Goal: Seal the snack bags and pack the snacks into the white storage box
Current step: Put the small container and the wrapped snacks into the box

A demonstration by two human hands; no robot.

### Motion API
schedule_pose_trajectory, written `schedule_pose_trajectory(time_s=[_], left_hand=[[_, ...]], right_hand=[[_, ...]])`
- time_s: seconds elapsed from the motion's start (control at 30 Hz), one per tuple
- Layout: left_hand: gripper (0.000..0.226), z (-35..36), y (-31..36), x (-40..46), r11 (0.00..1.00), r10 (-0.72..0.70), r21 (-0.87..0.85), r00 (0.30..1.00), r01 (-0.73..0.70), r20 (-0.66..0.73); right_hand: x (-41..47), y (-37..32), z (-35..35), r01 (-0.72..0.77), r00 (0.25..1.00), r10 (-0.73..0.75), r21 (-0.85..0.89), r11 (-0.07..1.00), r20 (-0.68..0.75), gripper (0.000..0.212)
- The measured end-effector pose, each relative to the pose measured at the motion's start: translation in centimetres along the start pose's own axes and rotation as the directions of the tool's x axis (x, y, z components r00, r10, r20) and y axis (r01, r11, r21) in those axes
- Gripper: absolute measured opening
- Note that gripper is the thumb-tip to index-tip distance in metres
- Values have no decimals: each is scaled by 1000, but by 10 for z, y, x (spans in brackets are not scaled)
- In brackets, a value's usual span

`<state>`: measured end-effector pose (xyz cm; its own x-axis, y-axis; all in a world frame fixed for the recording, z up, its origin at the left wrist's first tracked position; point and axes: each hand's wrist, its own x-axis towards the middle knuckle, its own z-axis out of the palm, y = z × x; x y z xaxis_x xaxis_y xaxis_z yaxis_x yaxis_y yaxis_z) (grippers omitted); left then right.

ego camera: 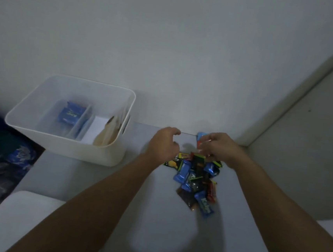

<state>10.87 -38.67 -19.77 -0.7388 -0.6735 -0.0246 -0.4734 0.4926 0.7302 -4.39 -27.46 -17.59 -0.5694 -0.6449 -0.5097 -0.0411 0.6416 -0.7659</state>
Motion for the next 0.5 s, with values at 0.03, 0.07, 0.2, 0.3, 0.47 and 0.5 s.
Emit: schedule_pose_trajectory(time_s=[0.03,0.07,0.2,0.3,0.47,0.5], left_hand=[[49,18,-3,-6,1000,-15,15,998,14,64],[53,35,-7,-13,999,-23,35,992,19,121],[101,101,-36,-29,966,74,227,974,-123,215],[142,129,-52,-40,903,-47,413,928,-119,370],[138,151,-79,-44,855,-55,491,912,-167,407],[131,152,-83,-44,851,-44,498,922,-168,385]], right_hand=[[-1,17,-5,-18,1000,17,-7,1000,-21,23],[-1,34,-9,-29,999,28,-23,999,-41,23],[4,105,-11,80,993,-103,-304,949,-63,73],[11,147,2,203,979,-183,-570,796,94,125],[20,171,17,324,942,-249,-795,512,224,132],[23,172,17,330,941,-242,-803,497,237,128]])
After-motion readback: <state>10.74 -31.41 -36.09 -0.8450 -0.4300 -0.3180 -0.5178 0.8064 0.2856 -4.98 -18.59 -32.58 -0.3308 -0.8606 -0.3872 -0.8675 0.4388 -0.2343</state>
